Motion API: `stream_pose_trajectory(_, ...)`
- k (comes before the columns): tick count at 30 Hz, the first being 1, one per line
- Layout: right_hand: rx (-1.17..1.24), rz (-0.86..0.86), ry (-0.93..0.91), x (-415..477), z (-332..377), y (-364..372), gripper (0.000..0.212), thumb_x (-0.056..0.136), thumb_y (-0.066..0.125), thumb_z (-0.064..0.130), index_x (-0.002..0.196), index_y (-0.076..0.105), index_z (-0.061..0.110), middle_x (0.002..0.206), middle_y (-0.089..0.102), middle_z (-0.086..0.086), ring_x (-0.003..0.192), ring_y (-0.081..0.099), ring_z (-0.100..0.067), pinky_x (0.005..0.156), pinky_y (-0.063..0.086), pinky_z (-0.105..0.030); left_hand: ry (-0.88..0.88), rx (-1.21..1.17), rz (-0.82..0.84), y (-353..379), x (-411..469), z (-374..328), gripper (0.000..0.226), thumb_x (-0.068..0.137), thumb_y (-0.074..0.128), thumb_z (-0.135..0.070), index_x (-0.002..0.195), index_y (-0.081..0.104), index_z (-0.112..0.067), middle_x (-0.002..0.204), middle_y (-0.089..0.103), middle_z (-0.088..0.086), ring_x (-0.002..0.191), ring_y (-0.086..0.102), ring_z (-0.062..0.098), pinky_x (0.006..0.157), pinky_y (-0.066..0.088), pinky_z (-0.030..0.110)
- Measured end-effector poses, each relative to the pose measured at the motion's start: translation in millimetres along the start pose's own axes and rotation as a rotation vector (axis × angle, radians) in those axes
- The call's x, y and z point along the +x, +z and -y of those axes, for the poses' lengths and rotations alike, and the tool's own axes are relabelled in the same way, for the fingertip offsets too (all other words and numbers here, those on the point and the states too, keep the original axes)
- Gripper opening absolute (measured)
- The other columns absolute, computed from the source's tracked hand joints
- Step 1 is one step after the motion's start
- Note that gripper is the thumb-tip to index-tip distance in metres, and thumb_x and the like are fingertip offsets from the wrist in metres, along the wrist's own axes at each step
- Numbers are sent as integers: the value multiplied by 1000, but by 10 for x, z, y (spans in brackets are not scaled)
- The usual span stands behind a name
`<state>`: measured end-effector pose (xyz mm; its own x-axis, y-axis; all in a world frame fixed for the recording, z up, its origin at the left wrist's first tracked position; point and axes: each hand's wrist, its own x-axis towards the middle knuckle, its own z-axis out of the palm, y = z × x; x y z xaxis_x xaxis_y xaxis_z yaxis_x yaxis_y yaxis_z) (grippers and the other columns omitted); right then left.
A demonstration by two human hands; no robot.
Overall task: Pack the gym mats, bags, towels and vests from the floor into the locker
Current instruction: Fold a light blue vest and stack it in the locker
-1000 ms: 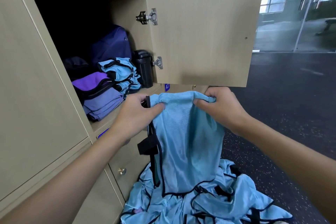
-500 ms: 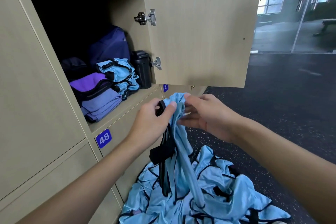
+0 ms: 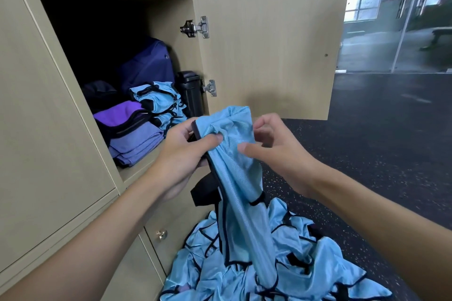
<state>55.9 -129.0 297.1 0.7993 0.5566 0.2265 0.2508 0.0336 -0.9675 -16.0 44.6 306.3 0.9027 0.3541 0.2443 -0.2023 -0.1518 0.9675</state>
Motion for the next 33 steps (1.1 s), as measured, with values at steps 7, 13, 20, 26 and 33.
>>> stream_pose_trajectory(7,14,-4,-13,-30,-53,116,46,84,77,10,103,38,26,91,72,-11,72,67,-23,74,57,-49,-41,-127,-13,50,-40,-72,26,92,66,-7,117,60,-12,88,75,-2,81,71,16,71,57,32)
stream_pose_trajectory(13,62,-298,-54,21,24,82,43,85,75,11,103,38,22,81,64,0,61,60,-11,60,53,-35,13,90,53,182,-216,105,118,67,91,-29,152,11,-46,124,52,-35,110,55,-20,91,49,10)
stream_pose_trajectory(20,107,-287,8,25,29,10,45,87,75,17,115,42,29,101,62,-3,76,68,-14,68,59,-35,250,175,28,261,-229,143,108,77,81,4,155,19,-40,145,26,-34,118,23,-39,88,28,-8)
stream_pose_trajectory(26,115,76,46,-43,-12,-43,68,81,79,11,129,46,45,118,66,-5,101,71,-21,87,59,-37,218,31,-115,74,-39,95,98,60,88,-26,138,39,-58,151,46,-5,136,50,25,106,46,52)
stream_pose_trajectory(33,-68,143,-39,-42,1,-40,41,83,74,-1,120,68,17,103,76,-4,96,73,-23,89,58,-40,69,145,13,7,-56,54,68,58,89,-33,118,60,-44,125,66,-4,108,69,16,91,58,43)
